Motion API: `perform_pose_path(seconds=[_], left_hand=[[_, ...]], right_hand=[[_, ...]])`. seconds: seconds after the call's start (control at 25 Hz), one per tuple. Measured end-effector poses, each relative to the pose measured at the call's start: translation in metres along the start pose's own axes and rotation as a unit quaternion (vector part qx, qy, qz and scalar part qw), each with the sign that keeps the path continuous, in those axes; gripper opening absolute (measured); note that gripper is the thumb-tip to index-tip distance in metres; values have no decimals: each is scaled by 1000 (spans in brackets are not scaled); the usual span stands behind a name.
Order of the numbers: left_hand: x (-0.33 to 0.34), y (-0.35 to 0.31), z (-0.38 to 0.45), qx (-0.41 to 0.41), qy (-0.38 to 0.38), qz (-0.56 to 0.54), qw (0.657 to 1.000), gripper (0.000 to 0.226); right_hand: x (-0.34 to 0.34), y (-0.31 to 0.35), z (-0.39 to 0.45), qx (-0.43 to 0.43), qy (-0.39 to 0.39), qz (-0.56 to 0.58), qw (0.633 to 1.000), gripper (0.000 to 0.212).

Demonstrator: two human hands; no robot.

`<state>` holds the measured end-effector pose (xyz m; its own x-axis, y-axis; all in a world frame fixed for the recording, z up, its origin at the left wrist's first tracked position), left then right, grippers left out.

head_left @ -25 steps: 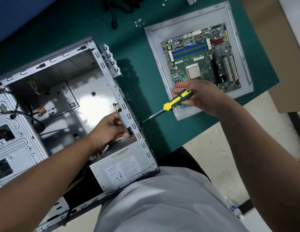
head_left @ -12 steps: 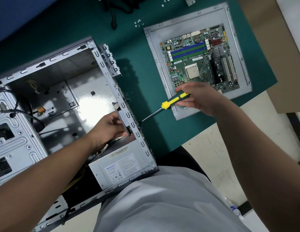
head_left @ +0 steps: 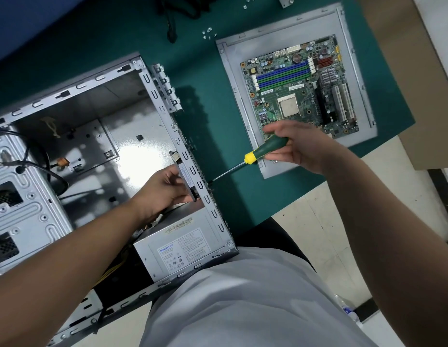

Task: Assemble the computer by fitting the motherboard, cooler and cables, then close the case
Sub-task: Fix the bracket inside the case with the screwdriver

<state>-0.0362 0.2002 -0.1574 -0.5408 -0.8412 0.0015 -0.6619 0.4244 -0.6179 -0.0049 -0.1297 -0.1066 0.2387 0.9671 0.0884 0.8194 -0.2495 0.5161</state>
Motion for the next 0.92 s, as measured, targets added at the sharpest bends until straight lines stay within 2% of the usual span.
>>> perform_pose_path(seconds=[0.16,0.2,0.28,0.4,0.48,0.64,0.72,0.92], left_hand=[[0,0,1,0,-1,3,1000,25],[0,1,2,3,-3,1,1000,27],[-2,2,2,9,0,3,1000,28],[-1,2,3,10,1,5,1000,29],[-1,4,3,7,0,0,1000,29],[0,6,5,-1,2,-15,1000,28],[0,7,5,2,1,-12,1000,27],[-2,4,3,8,20,-11,1000,29]], right_hand=[[10,-9,3,1,-61,-135,989,40],[10,-10,5,13,-63,-130,989,40],[8,-10,6,47,-46,-47,997,37],[2,-9,5,40,-1,51,998,27],[4,-11,5,20,-6,33,999,26],[12,-14,10,3,-61,-91,994,52],[12,-14,12,-6,-83,-136,987,57],[13,-19,13,-15,-92,-119,988,42]])
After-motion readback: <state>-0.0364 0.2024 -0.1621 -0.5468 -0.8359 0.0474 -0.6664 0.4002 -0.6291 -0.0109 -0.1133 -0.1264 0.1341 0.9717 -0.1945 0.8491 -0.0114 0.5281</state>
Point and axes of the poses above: each hand's wrist, its own z-axis towards the middle knuckle, its own x-axis out of the palm, y = z × x, the point moved 1 cm from there along z, towards the middle knuckle, and after that the axes turned 10 degrees about z, right-handed, at the moved point
